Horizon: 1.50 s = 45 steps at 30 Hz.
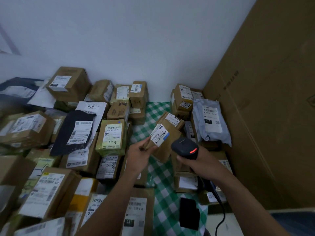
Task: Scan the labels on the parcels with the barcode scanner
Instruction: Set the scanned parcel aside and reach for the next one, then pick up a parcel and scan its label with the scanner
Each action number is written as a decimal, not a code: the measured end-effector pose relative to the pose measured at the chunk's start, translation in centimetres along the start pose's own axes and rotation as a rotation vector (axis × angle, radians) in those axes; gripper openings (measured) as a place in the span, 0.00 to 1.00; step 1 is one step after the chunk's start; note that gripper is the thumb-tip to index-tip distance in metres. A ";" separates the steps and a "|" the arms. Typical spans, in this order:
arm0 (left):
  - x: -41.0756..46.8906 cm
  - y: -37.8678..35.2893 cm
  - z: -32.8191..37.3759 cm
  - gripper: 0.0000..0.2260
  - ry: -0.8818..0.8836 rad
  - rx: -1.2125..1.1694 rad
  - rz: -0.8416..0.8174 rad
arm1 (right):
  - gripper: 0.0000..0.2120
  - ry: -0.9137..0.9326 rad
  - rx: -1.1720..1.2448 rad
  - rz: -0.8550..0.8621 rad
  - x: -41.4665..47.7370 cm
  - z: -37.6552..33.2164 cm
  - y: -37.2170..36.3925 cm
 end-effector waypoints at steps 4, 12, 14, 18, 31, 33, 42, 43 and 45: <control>0.7 1.5 0.3 0.23 -0.008 0.043 0.014 | 0.11 0.005 -0.041 -0.066 0.2 -1.2 -1.6; 0.7 2.7 -0.2 0.23 -0.016 0.152 0.015 | 0.20 -0.009 -0.042 -0.084 0.1 -1.6 -2.7; 0.6 2.8 -0.5 0.22 -0.012 0.159 0.004 | 0.19 -0.033 -0.050 -0.097 0.1 -1.4 -2.7; 0.5 3.1 -1.2 0.22 0.013 0.178 0.002 | 0.18 -0.069 -0.071 -0.111 0.2 -1.0 -2.8; 0.4 3.7 -2.5 0.23 0.064 0.207 -0.001 | 0.12 -0.072 -0.085 -0.138 0.3 -1.2 -3.2; -0.1 3.8 -2.5 0.23 0.077 0.204 0.013 | 0.13 -0.051 -0.088 -0.143 0.4 -1.4 -3.4; -6.0 3.9 -6.6 0.23 0.189 0.370 0.185 | 0.16 -0.032 -0.066 -0.180 1.7 -0.4 -4.7; -6.4 3.8 -7.2 0.23 0.246 0.381 0.191 | 0.15 -0.031 -0.064 -0.185 1.9 -0.2 -5.0; -6.9 3.5 -8.1 0.25 0.352 0.411 0.192 | 0.13 -0.030 -0.060 -0.197 2.2 0.1 -5.5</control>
Point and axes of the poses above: each hand's wrist, its own x-axis towards the middle knuckle, its own y-axis out of the back of the hand, z = x × y, the point moved 10 cm from there along x, towards the middle knuckle, and after that the axes turned 9 degrees about -z, right-handed, at the moved point
